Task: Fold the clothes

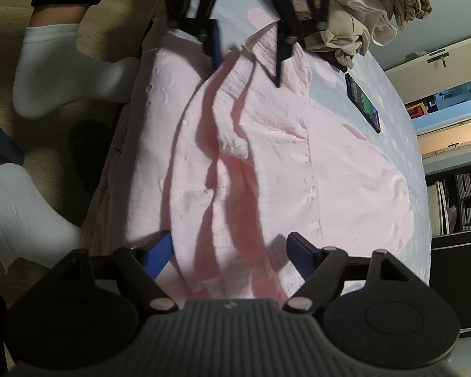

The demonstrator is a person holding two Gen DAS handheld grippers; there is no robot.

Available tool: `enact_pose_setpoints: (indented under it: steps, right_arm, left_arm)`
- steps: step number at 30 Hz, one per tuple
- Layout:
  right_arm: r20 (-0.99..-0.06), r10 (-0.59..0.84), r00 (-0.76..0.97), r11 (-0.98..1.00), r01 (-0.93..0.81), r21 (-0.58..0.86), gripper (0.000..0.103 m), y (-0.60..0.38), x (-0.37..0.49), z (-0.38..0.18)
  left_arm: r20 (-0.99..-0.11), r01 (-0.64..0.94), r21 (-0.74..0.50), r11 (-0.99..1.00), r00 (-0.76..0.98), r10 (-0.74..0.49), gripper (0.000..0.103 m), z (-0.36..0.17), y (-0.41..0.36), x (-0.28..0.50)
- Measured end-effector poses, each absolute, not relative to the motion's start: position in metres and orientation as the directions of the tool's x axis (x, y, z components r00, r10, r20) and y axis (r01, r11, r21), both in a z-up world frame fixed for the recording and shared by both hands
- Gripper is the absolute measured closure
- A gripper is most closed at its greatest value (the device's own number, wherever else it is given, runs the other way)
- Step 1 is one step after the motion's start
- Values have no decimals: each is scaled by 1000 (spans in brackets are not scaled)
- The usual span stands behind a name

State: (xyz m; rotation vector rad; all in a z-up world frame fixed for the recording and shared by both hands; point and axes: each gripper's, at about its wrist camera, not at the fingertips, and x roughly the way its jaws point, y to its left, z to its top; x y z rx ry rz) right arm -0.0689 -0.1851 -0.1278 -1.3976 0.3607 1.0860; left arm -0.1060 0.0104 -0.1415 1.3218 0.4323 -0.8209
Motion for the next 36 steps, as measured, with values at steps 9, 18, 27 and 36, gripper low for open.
enact_pose_setpoints:
  steps: [9,18,27,36]
  right_arm:
    - [-772,367,519,-128,-794,-595,97,-185,-53,-114]
    - [-821,358,446,-5,-878,-479,97,-176,11,-52]
    - [-877,294,380,61,-923,-379,97,-151,96,-52]
    - [-883,249,399,104,-917,-385,53,-131,128,-78]
  left_arm:
    - [-740,795,575,193,606,-292,99,-110,20,-82]
    - [-799,852,427,303,513,-314,99,-45,33,-10]
    - [-849,831,295,472,455,-269,99,-53,36,70]
    - [-904,782,249,572,399,-152,89,-77,51,100]
